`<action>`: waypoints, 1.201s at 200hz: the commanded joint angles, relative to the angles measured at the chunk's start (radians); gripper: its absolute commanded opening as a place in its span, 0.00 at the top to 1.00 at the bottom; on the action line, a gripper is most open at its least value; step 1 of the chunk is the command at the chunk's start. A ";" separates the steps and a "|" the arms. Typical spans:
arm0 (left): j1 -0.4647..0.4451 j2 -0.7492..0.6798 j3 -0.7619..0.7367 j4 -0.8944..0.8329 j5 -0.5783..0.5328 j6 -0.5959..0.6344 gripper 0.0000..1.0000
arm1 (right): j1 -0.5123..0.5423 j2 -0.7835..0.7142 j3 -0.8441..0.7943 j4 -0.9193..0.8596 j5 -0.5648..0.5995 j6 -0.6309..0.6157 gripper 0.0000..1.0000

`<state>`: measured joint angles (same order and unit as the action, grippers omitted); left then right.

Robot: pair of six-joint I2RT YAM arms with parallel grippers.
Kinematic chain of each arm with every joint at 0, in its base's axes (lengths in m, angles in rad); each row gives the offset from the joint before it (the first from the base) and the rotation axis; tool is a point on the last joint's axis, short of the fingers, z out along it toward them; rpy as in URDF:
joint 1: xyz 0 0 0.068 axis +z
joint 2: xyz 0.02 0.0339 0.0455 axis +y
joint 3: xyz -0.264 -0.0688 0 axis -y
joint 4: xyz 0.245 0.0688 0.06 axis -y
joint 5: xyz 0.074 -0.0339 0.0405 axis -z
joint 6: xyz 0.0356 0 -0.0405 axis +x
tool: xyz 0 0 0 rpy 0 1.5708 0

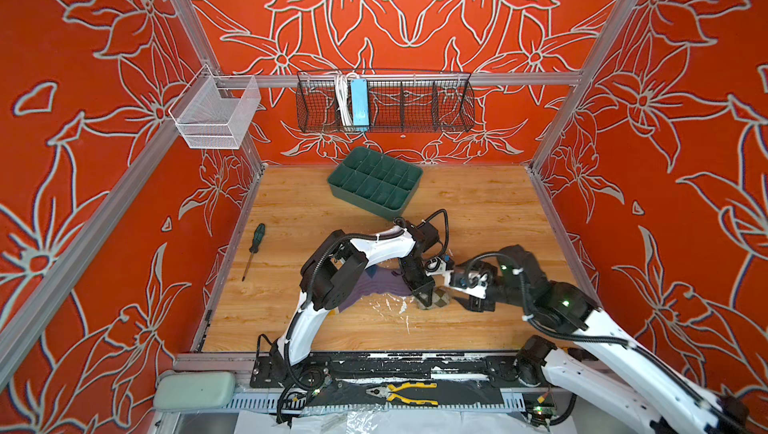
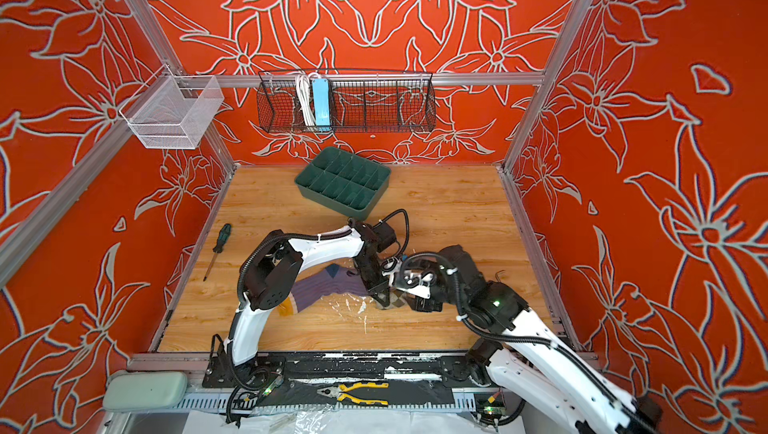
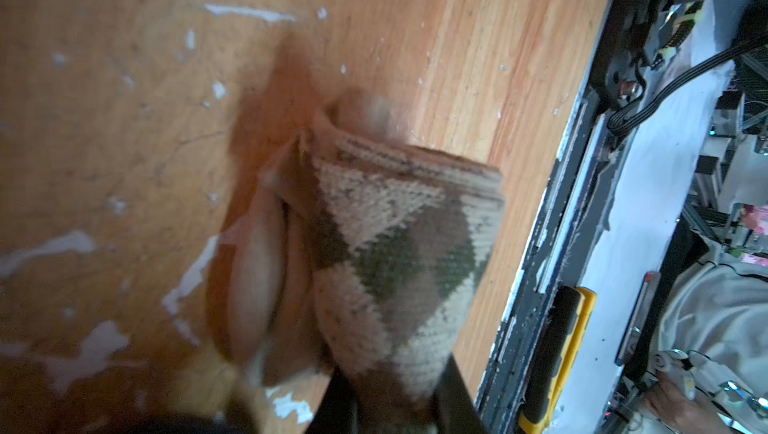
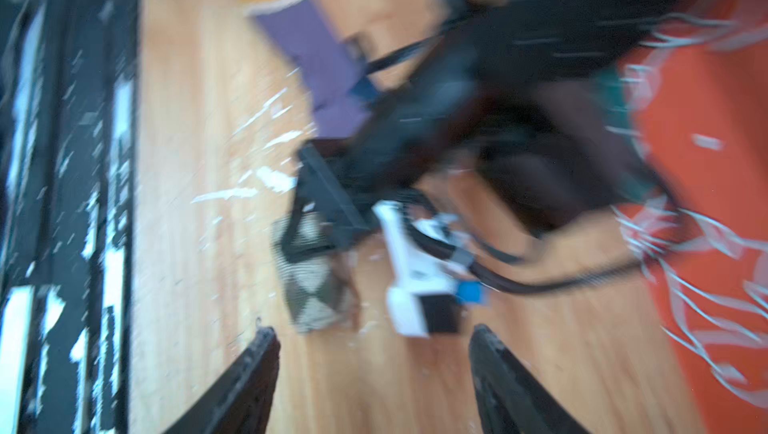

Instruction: Roll the socks

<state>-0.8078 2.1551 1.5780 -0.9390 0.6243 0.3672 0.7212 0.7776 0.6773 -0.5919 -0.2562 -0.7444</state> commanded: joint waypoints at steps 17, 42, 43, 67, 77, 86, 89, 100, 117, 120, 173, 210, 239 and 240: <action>-0.011 0.088 -0.019 -0.078 -0.026 -0.004 0.97 | 0.092 0.203 -0.113 0.184 0.182 -0.088 0.26; -0.010 0.093 -0.016 -0.084 -0.026 0.007 0.97 | 0.099 0.310 -0.167 0.388 0.196 -0.107 0.25; -0.010 0.093 -0.016 -0.084 -0.025 0.008 0.97 | 0.099 0.315 -0.167 0.391 0.196 -0.107 0.25; -0.008 0.096 -0.011 -0.082 -0.025 0.014 0.97 | 0.107 0.423 -0.160 0.459 0.201 -0.130 0.28; -0.007 0.097 -0.006 -0.080 -0.027 0.012 0.97 | 0.116 0.464 -0.158 0.456 0.205 -0.148 0.31; -0.005 0.097 -0.002 -0.081 -0.026 0.013 0.96 | 0.125 0.499 -0.154 0.450 0.216 -0.154 0.34; -0.005 0.096 0.000 -0.083 -0.026 0.014 0.96 | 0.127 0.508 -0.151 0.443 0.219 -0.154 0.37; -0.005 0.090 0.001 -0.078 -0.031 0.013 0.95 | 0.135 0.540 -0.138 0.407 0.231 -0.147 0.46; -0.005 0.064 -0.008 -0.059 -0.044 0.012 0.91 | 0.144 0.565 -0.116 0.332 0.241 -0.124 0.66; -0.005 0.057 -0.012 -0.051 -0.049 0.010 0.90 | 0.144 0.567 -0.111 0.319 0.241 -0.120 0.70; 0.032 -0.234 -0.197 0.247 -0.191 -0.064 0.65 | 0.149 0.511 -0.102 0.144 0.231 -0.065 1.00; 0.064 -0.515 -0.385 0.449 -0.343 -0.057 0.53 | 0.148 0.493 -0.094 0.075 0.173 -0.035 1.00; 0.079 -0.762 -0.555 0.571 -0.508 0.005 0.50 | 0.144 0.518 -0.056 0.024 0.097 -0.012 1.00; 0.079 -0.771 -0.560 0.574 -0.514 0.009 0.50 | 0.144 0.520 -0.055 0.024 0.095 -0.010 1.00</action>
<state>-0.7353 1.5372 1.1233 -0.5049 0.2913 0.3241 0.8692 1.2697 0.5999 -0.4198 -0.0727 -0.7963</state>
